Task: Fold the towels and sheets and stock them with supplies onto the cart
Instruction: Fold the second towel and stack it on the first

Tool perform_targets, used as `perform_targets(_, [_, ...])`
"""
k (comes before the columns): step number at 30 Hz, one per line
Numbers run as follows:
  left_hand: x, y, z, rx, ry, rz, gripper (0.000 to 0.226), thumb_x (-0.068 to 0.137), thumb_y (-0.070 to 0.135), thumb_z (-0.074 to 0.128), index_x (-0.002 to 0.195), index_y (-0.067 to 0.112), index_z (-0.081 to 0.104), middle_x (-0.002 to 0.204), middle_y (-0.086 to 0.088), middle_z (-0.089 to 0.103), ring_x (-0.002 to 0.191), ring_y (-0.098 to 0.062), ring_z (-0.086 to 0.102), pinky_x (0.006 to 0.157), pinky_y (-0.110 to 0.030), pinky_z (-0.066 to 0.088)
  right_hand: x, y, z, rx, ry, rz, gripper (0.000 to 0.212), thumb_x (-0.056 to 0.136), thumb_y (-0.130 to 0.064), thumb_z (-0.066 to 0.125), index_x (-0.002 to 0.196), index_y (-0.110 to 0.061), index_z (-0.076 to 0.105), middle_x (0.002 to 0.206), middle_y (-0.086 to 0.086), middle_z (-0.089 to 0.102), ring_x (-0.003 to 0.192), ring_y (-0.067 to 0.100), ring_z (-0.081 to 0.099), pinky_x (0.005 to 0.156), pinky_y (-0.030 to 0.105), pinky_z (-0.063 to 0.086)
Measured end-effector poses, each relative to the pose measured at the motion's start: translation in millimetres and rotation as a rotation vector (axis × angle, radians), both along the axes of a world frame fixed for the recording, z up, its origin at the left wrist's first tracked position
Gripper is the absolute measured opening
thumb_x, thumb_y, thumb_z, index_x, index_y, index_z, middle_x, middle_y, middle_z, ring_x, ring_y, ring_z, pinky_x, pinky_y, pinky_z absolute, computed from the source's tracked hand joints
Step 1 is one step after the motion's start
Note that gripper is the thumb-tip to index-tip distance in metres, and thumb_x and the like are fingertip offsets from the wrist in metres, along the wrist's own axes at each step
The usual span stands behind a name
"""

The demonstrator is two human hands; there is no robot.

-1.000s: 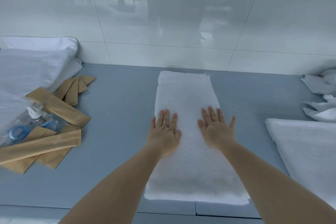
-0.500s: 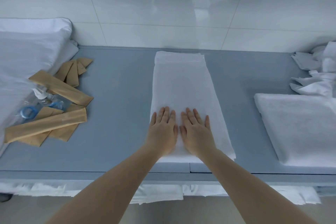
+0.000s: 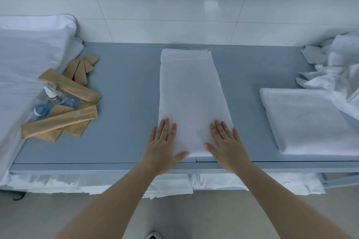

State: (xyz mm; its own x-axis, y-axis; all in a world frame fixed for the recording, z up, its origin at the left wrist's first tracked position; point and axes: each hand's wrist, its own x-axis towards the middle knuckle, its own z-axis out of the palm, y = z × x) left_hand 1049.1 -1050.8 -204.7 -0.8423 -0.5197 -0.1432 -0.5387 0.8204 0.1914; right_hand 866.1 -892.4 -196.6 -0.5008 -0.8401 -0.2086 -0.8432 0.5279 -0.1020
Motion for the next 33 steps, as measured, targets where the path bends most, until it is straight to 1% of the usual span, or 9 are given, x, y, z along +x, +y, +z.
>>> perform_targets(4, [5, 5, 6, -0.055, 0.011, -0.094, 0.085, 0.094, 0.059, 0.035, 0.153, 0.012, -0.004, 0.158, -0.017, -0.015, 0.146, -0.031, -0.017, 0.118, -0.035, -0.013, 15, 6, 9, -0.041, 0.023, 0.076, 0.090, 0.084, -0.077, 0.016, 0.153, -0.021, 0.008, 0.158, 0.001, -0.003, 0.148, 0.024, -0.003, 0.121, 0.042, -0.001])
perform_targets(7, [5, 4, 11, -0.088, -0.003, -0.094, 0.063, 0.101, 0.025, 0.036, 0.154, 0.013, 0.003, 0.161, -0.017, -0.001, 0.148, -0.031, -0.007, 0.119, -0.034, -0.007, 18, 6, 18, -0.212, 0.086, 0.065, 0.067, 0.082, -0.048, 0.069, 0.132, -0.004, 0.056, 0.140, 0.016, 0.051, 0.130, 0.036, 0.048, 0.107, 0.053, 0.037])
perform_targets(12, [11, 2, 12, -0.070, 0.006, -0.098, 0.077, 0.088, -0.011, 0.029, 0.153, 0.012, -0.005, 0.160, -0.012, -0.011, 0.147, -0.027, -0.015, 0.117, -0.029, -0.011, 10, 20, 15, -0.287, 0.196, 0.125, 0.066, 0.054, 0.004, 0.086, 0.117, 0.004, 0.066, 0.121, 0.018, 0.064, 0.111, 0.033, 0.063, 0.091, 0.049, 0.051])
perform_targets(15, [21, -3, 11, -0.077, -0.002, -0.133, 0.080, 0.085, -0.014, 0.027, 0.151, 0.012, -0.009, 0.159, -0.011, -0.017, 0.145, -0.027, -0.020, 0.112, -0.027, -0.019, 1, 33, 14, -0.204, 0.187, 0.107, 0.072, 0.072, 0.015, 0.065, 0.139, 0.002, 0.044, 0.145, 0.016, 0.043, 0.131, 0.029, 0.047, 0.111, 0.042, 0.030])
perform_targets(17, [30, -4, 8, -0.052, -0.007, -0.150, 0.082, 0.084, -0.015, 0.028, 0.150, 0.013, -0.013, 0.157, -0.011, -0.021, 0.140, -0.027, -0.029, 0.109, -0.025, -0.023, -3, 45, 10, -0.041, 0.182, 0.104, 0.070, 0.091, 0.006, 0.041, 0.152, -0.006, 0.008, 0.160, 0.005, 0.011, 0.147, 0.021, 0.017, 0.119, 0.036, 0.003])
perform_targets(19, [35, -3, 7, -0.020, -0.014, -0.144, 0.082, 0.085, -0.014, 0.030, 0.149, 0.012, -0.014, 0.156, -0.010, -0.023, 0.134, -0.025, -0.034, 0.109, -0.023, -0.022, -3, 50, 11, 0.103, 0.192, 0.063, 0.068, 0.096, -0.004, 0.032, 0.152, -0.008, -0.008, 0.162, 0.003, 0.000, 0.149, 0.018, 0.001, 0.119, 0.040, -0.006])
perform_targets(25, [46, 3, 6, 0.051, 0.026, -0.109, 0.079, 0.090, 0.005, 0.037, 0.149, 0.011, -0.015, 0.156, -0.007, -0.025, 0.137, -0.019, -0.034, 0.113, -0.022, -0.018, 27, 26, 15, 0.015, 0.024, 0.167, 0.077, 0.096, -0.041, 0.035, 0.151, -0.014, -0.012, 0.157, 0.001, -0.024, 0.141, 0.015, -0.028, 0.116, 0.035, -0.017])
perform_targets(29, [63, 8, 5, -0.003, -0.018, -0.164, 0.092, 0.089, 0.038, 0.043, 0.142, 0.017, -0.029, 0.150, -0.002, -0.038, 0.138, -0.016, -0.037, 0.111, -0.024, -0.022, 34, 33, 2, 0.006, 0.012, 0.194, 0.086, 0.093, -0.066, 0.026, 0.149, -0.016, -0.016, 0.153, -0.002, -0.026, 0.144, 0.017, -0.022, 0.119, 0.034, -0.013])
perform_targets(33, [66, 23, 2, -0.117, -0.012, -0.138, 0.083, 0.094, 0.008, 0.041, 0.141, 0.015, -0.028, 0.152, -0.010, -0.030, 0.141, -0.028, -0.027, 0.112, -0.032, -0.019, 32, 45, 1, -0.011, 0.030, 0.230, 0.086, 0.096, -0.049, 0.045, 0.147, -0.020, -0.018, 0.152, -0.003, -0.025, 0.147, 0.019, -0.015, 0.115, 0.031, -0.017])
